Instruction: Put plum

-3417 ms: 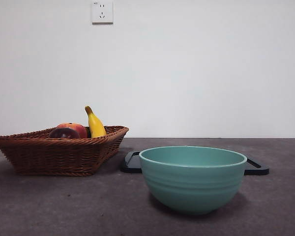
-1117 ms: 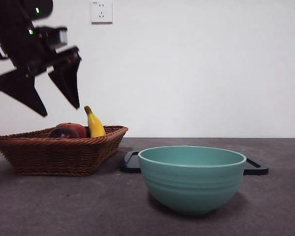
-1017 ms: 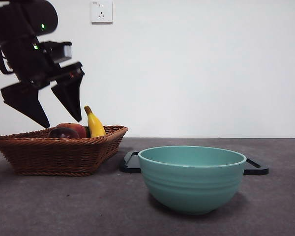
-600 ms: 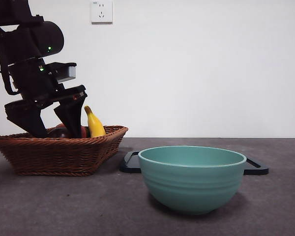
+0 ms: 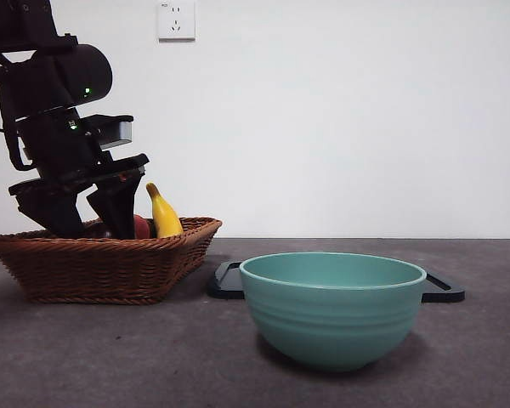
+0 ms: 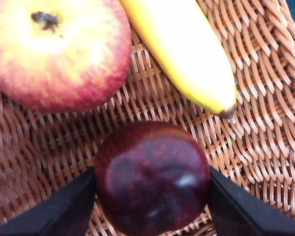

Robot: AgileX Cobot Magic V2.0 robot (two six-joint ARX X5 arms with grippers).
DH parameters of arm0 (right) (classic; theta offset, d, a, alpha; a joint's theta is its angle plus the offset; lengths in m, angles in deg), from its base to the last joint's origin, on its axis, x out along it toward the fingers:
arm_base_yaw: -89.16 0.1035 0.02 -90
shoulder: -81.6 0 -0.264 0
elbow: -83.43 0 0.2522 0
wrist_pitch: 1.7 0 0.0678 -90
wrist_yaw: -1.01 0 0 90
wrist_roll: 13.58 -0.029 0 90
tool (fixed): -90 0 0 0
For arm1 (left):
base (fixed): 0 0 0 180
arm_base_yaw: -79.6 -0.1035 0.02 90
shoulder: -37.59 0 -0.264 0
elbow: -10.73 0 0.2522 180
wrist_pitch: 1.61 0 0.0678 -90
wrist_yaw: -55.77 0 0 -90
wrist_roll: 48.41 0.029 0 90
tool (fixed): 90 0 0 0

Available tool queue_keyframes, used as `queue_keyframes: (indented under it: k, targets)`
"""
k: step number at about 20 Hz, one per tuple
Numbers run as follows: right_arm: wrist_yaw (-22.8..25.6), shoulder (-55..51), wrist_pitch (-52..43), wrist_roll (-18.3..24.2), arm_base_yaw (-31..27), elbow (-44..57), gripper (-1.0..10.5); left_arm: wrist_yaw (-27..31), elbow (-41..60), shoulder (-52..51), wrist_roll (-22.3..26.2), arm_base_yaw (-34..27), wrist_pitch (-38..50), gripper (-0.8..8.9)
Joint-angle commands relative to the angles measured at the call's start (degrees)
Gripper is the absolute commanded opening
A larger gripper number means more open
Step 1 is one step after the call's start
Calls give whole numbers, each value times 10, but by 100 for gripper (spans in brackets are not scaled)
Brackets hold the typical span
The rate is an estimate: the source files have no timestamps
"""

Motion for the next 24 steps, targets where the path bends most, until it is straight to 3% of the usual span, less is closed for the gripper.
queue_keyframes:
  k: [1, 9, 15, 24]
  targets:
    - [-1, 4, -5, -6, 2, -11, 398, -1, -13, 4, 0, 3, -10, 275]
    - [-1, 4, -5, -6, 2, -11, 398, -39, -13, -141, -1, 23, -44, 275]
    - [-1, 4, -5, -6, 2, -11, 398, -88, -13, -262, -1, 104, -101, 275]
    - [-1, 4, 1, -6, 2, -11, 398, -91, -13, -199, 2, 273, -76, 275]
